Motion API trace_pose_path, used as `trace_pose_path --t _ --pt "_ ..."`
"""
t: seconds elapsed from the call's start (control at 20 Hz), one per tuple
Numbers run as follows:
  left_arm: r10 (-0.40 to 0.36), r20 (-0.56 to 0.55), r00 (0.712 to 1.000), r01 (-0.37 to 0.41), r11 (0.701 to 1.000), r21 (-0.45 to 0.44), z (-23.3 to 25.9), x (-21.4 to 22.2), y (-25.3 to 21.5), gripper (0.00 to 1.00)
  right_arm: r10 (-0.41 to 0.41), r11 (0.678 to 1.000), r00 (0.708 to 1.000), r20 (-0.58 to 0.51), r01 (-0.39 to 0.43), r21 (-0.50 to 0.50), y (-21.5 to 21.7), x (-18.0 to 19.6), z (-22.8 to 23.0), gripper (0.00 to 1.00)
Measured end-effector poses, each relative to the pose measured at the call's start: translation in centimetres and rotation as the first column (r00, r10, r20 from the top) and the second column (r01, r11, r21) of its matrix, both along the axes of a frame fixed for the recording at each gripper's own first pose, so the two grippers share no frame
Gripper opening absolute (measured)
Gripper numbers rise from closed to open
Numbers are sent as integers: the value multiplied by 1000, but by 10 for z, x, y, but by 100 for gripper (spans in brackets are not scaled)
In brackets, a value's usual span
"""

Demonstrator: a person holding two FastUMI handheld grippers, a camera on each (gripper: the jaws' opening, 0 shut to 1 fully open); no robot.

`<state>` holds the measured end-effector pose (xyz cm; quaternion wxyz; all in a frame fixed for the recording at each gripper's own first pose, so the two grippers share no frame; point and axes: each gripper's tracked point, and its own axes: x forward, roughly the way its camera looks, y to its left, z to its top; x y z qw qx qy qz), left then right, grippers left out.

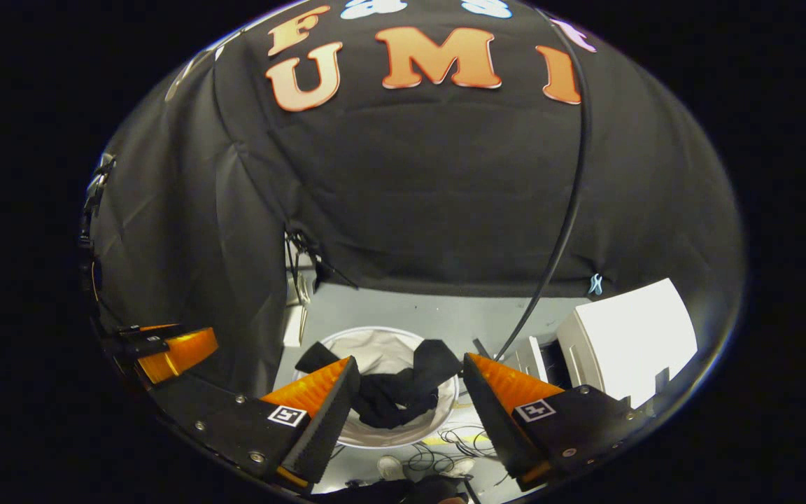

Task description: Grasp the clothes on the hanger with both hands and then place them into the laundry hamper below.

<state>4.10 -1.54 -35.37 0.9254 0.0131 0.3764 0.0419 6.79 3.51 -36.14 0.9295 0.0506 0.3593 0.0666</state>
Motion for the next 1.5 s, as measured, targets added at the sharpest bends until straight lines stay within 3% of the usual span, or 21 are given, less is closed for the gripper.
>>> trace_pose_path --t 0.3,0.65,0.75,0.9,0.95,1.05,1.25,1.5 --pt "17 213 977 -15 1000 -10 122 11 8 98 -17 1000 989 146 19 -11 -29 1 87 92" --pt "-55 440 897 43 998 38 248 25 -4 100 -79 997 943 323 83 2 -59 -6 187 92" --pt "-79 488 869 58 997 59 277 22 -8 95 -87 995 922 378 100 -15 -73 -11 220 92" --pt "-108 553 826 81 994 72 313 18 -20 95 -97 993 883 459 116 -14 -81 -21 267 92" --pt "-111 573 812 88 994 69 325 17 -22 95 -94 993 868 488 119 -19 -84 -27 284 100" --pt "-123 609 783 105 992 65 351 14 -26 99 -80 992 834 547 122 -41 -88 -35 318 100" --pt "-136 687 714 103 991 89 404 5 -19 96 -69 994 773 631 109 -26 -89 -44 375 100" --pt "-97 739 666 70 995 68 440 -7 -1 94 -51 991 709 703 120 -50 -95 -64 418 100"
